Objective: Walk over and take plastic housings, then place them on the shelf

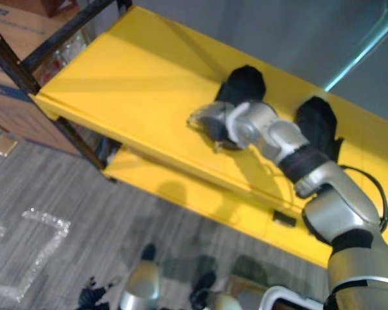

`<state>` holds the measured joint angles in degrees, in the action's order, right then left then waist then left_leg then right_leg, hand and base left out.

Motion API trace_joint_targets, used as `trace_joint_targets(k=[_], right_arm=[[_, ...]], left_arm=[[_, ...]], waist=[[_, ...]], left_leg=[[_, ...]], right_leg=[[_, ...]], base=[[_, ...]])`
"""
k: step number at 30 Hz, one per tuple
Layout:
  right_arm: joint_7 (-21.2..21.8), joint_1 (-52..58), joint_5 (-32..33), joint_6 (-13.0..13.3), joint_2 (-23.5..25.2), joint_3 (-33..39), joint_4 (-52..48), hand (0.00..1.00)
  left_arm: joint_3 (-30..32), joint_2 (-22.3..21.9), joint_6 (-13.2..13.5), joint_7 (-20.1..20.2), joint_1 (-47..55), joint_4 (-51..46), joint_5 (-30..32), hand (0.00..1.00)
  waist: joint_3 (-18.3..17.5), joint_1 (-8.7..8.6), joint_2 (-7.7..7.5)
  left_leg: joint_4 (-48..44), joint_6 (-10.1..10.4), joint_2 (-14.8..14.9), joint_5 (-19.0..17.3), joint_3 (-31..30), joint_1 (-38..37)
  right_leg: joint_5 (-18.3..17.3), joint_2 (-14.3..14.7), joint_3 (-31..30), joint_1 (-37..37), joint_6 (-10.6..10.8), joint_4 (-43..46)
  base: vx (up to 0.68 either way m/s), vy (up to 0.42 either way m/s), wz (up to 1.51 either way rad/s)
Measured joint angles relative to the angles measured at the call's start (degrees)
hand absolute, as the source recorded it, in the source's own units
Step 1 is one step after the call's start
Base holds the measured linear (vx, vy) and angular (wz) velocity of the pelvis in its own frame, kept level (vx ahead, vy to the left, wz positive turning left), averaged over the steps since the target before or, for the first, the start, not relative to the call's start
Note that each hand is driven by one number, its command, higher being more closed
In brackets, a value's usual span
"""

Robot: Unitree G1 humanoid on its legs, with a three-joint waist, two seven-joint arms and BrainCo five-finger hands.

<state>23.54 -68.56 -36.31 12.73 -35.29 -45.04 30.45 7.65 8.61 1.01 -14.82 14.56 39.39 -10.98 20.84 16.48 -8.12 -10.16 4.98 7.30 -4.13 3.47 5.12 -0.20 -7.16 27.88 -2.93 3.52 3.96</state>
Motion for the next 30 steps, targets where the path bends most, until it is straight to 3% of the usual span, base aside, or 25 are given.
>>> trace_joint_targets(k=[2,6,9,11,14,18,20,22,24,27,30], right_arm=[[-3.5,0.0,0.5,1.2,-0.1,0.1,0.0,0.0],[-16.9,0.4,4.3,4.6,-0.1,2.4,-0.6,0.0],[-23.6,0.9,5.2,5.5,-0.1,5.3,-2.1,0.0],[-30.4,2.3,3.8,5.7,-0.1,9.7,-5.6,0.0],[-35.8,6.1,1.1,5.4,-0.1,15.8,-13.6,0.0],[-37.3,14.0,3.2,5.4,-0.2,20.1,-26.9,0.0],[-37.2,20.6,7.9,4.7,-0.2,21.9,-35.9,0.0],[-36.7,26.8,12.4,4.3,0.0,24.0,-40.5,0.0],[-35.6,32.6,18.2,3.5,1.5,27.4,-43.5,0.0],[-34.9,40.9,26.1,0.7,7.5,35.5,-46.6,0.0],[-36.8,47.6,27.9,-0.7,10.9,42.5,-46.6,0.0]], left_arm=[[0.0,0.0,0.0,0.0,0.0,0.0,0.0,0.0],[0.0,0.0,0.3,0.2,0.0,0.0,0.0,0.0],[0.0,0.0,0.8,0.3,0.0,0.1,0.0,0.0],[0.0,0.0,2.1,0.3,0.1,0.2,0.0,0.0],[0.0,0.0,2.9,0.3,0.1,1.2,0.0,0.0],[0.0,-0.1,4.5,0.3,0.9,3.1,0.0,0.0],[0.1,-0.1,5.2,0.3,1.3,5.0,0.1,0.0],[0.6,-0.3,6.0,0.4,1.4,6.7,0.1,0.0],[1.4,-1.0,7.1,0.3,2.0,7.4,0.2,0.0],[3.4,-2.8,9.1,0.3,2.5,8.8,0.8,0.0],[3.3,-3.1,9.4,0.3,2.5,9.5,0.9,0.0]], waist=[[0.0,-0.01,0.0],[0.0,0.0,0.02],[0.0,-0.01,0.04],[0.0,-0.17,0.05],[0.0,-1.07,0.05],[-0.2,-2.71,0.03],[-1.2,-4.45,0.21],[-2.8,-5.1,0.53],[-5.1,-6.0,0.93],[-8.5,-8.81,2.18],[-11.1,-10.58,3.01]], left_leg=[[0.0,0.0,0.0,0.0,0.0,0.0],[0.0,0.0,0.0,0.0,0.0,0.0],[-0.1,0.0,-0.1,0.0,0.0,0.0],[-0.1,0.0,-0.2,0.0,0.0,-0.1],[-0.1,0.0,-0.3,0.0,0.0,-0.4],[0.6,-0.1,-0.3,-0.2,1.7,-1.9],[1.0,-0.2,-0.4,-0.3,2.8,-2.3],[1.8,-0.2,-0.5,-0.3,4.0,-3.4],[2.6,-0.1,-0.6,-0.4,5.4,-4.4],[4.1,-0.1,-0.8,-0.5,7.3,-6.8],[4.9,0.0,-0.5,-0.9,9.2,-7.6]], right_leg=[[0.0,0.0,0.0,0.0,0.0,0.0],[0.0,0.0,0.0,0.0,0.0,0.0],[0.0,0.0,0.1,-0.1,0.0,0.0],[0.0,0.0,0.0,-0.2,0.0,0.0],[0.0,-0.2,0.0,-0.4,0.0,0.1],[0.1,-0.3,-1.6,-0.6,0.1,0.1],[0.2,-0.5,-2.8,-0.1,0.3,0.0],[0.5,-0.6,-3.8,-0.3,0.6,-0.5],[0.6,-0.7,-4.8,-0.3,0.9,-0.8],[1.0,-0.8,-6.5,-1.2,1.3,-1.7],[1.5,-0.5,-8.4,-1.1,1.5,-2.6]], base=[[0.0,0.0,0.0],[0.0,0.0,0.0],[0.0,0.0,0.0],[0.0,0.0,0.0],[0.0,0.0,0.0],[0.0,0.031,-0.19],[0.0,0.032,-0.24],[0.05,0.039,-0.29],[0.05,0.03,-0.3],[0.05,0.037,-0.28],[0.0,0.02,-0.34]])
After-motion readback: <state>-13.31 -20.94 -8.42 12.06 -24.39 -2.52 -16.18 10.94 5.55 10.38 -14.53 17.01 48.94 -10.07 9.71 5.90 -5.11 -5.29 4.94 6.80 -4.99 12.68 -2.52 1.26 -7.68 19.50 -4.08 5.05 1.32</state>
